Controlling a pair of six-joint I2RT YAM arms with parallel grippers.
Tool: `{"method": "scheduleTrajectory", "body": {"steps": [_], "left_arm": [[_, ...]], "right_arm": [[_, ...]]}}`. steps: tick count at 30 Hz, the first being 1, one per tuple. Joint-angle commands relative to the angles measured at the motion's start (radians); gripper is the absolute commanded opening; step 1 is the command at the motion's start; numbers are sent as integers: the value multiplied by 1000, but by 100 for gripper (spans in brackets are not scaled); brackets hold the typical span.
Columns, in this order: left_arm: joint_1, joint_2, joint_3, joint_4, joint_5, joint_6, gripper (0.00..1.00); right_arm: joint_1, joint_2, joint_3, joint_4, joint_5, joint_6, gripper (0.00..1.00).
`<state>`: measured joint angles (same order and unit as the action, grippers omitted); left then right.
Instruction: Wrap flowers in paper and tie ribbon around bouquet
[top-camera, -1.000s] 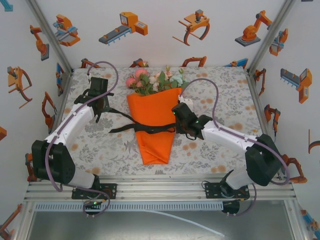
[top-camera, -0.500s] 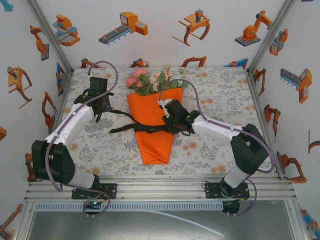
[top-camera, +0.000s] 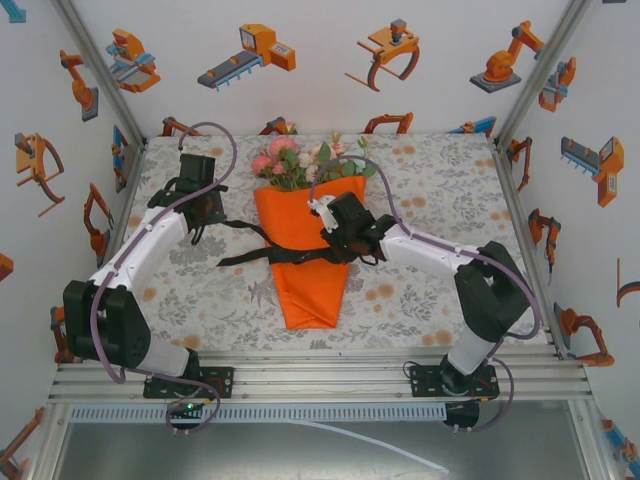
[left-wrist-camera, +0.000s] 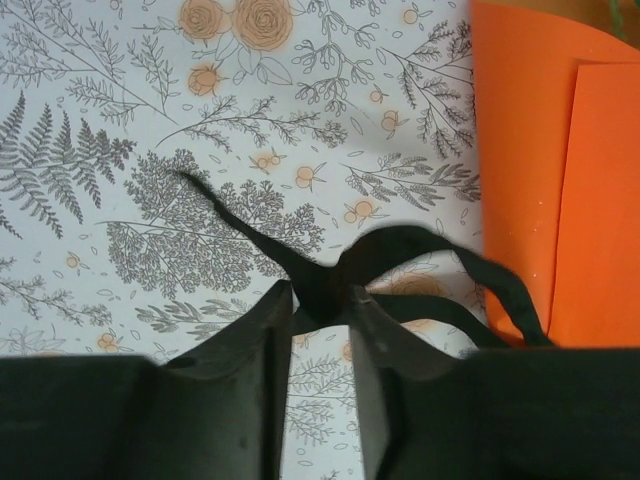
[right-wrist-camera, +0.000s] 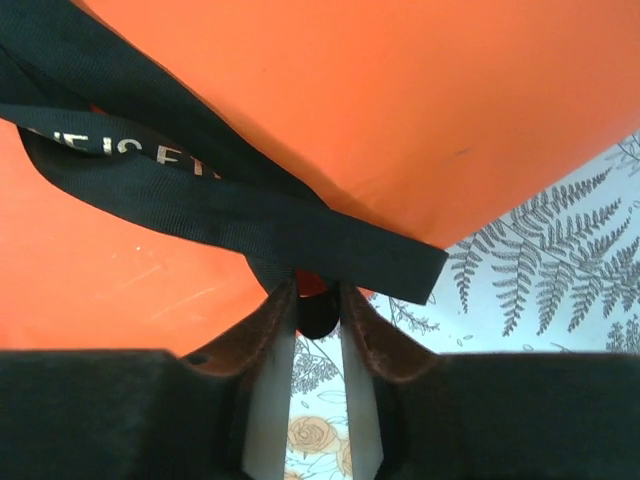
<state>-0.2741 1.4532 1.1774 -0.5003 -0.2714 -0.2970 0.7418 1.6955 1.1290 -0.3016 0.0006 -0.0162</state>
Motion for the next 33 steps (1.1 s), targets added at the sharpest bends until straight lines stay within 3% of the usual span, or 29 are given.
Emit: {"method": "scheduleTrajectory", "body": {"steps": [1,3,7,10,14,20,23,28,30,33], "left_arm": [[3,-21,12,7,18,10,38],[1,-52,11,-3,42,11,44],[-27,-166,-30,3,160,-42,49],[-91,-258,-118,71,333,-94,52],[-240,-320,-214,188,581,-98,57],[-410,-159,-141,229,592,-96,61],[-502,-42,-50,254,618,-17,64],[-525,87,15,295,761,233,63],[-533,107,6,321,741,352,60],[-533,134,-15,407,707,405,52]], "right_arm": [[-2,22,28,8,-21,43,11],[-2,-7,29,-4,-2,60,2],[-2,-83,15,-18,7,98,0],[-1,-144,-14,-23,-3,150,0],[1,-234,-88,-17,-1,231,0],[4,-368,-195,-10,-35,274,0],[4,-428,-237,23,-14,281,0],[4,-504,-294,106,13,256,0],[4,-516,-295,111,19,251,0],[4,-520,-290,111,4,245,0]]}}
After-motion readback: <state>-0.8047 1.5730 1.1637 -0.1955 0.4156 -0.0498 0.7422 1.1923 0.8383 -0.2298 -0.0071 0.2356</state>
